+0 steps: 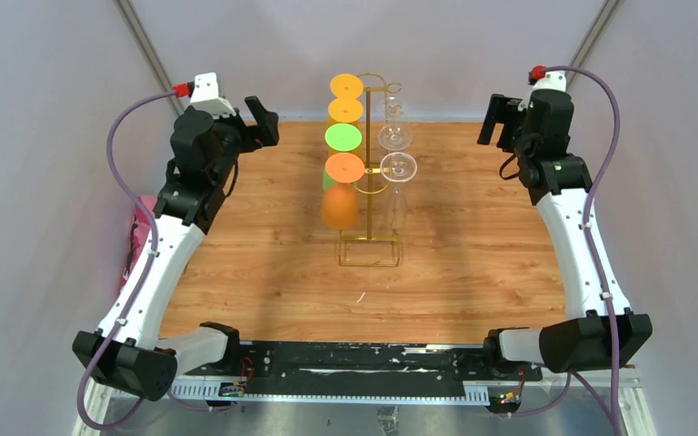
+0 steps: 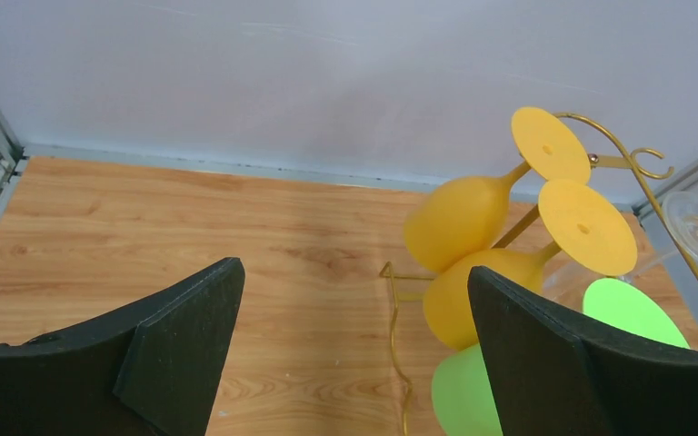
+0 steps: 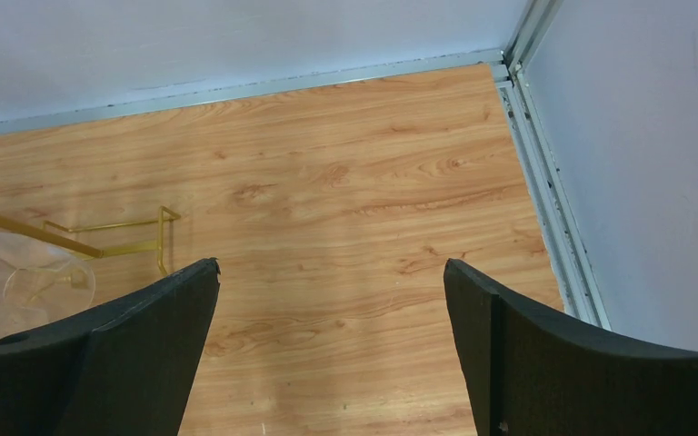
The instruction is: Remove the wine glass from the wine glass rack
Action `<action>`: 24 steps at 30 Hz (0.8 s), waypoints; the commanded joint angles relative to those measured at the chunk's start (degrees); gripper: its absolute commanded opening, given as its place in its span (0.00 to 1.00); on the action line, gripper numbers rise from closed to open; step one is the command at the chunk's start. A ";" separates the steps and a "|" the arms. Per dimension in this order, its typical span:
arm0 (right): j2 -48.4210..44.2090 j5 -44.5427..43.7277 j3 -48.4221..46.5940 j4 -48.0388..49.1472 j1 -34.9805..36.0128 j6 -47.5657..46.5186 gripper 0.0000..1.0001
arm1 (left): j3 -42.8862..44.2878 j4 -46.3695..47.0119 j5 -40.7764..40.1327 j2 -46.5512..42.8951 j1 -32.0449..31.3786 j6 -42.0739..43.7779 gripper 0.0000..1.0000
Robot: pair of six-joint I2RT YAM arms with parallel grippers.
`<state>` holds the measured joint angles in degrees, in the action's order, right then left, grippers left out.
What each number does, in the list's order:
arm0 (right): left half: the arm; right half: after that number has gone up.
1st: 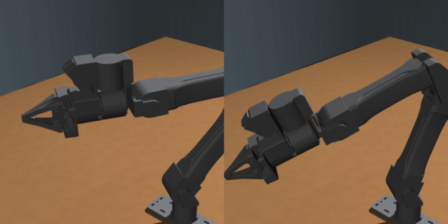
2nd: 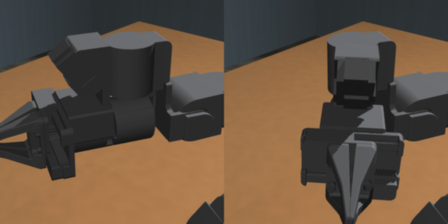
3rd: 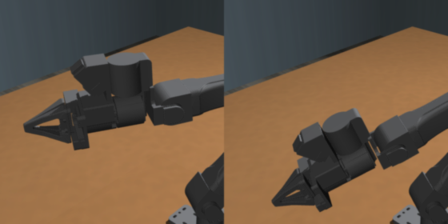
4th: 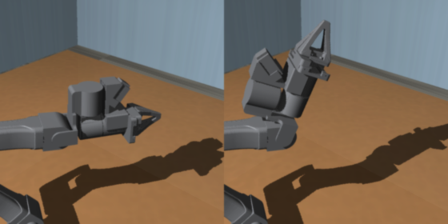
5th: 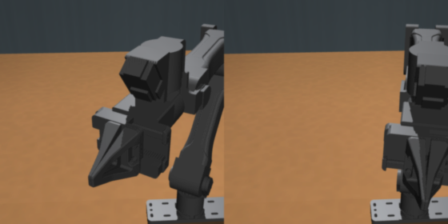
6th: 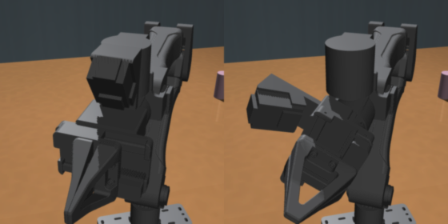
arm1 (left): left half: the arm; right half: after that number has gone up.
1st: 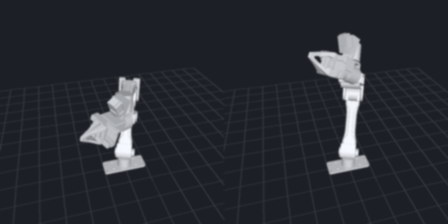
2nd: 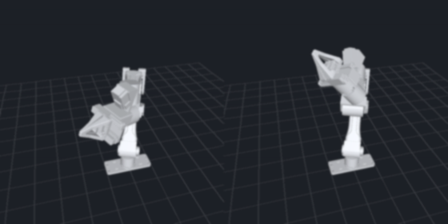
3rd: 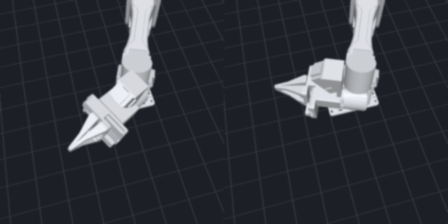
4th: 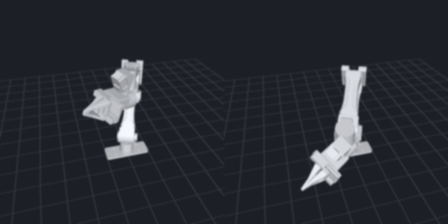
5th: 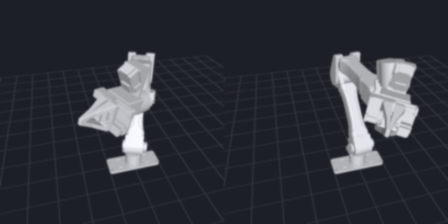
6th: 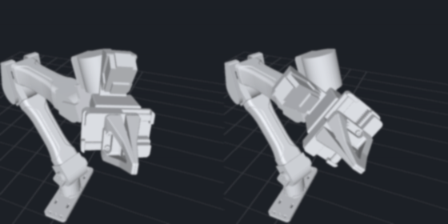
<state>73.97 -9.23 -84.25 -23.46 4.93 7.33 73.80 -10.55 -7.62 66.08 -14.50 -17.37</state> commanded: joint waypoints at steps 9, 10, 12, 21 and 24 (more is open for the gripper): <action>-4.86 6.92 7.61 8.35 0.98 1.70 0.99 | -0.94 4.90 10.23 2.78 -0.20 -5.10 1.00; -5.21 7.39 7.80 8.34 0.96 1.89 1.00 | -0.60 4.81 11.26 3.16 -0.18 -4.71 1.00; -6.06 7.14 7.99 8.25 0.94 2.56 0.99 | 0.37 3.61 10.75 3.66 -0.21 -4.46 1.00; -9.99 4.09 11.37 3.52 0.96 10.76 0.99 | -8.44 13.12 12.83 -0.50 -0.18 -12.08 0.94; -12.16 12.97 14.87 4.36 0.96 13.31 0.90 | -7.11 8.20 15.61 -0.14 -0.18 -12.18 0.97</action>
<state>64.10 -3.66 -73.38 -17.19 4.93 15.18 65.95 -1.41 3.84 66.98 -14.48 -26.87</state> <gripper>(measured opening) 0.952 0.954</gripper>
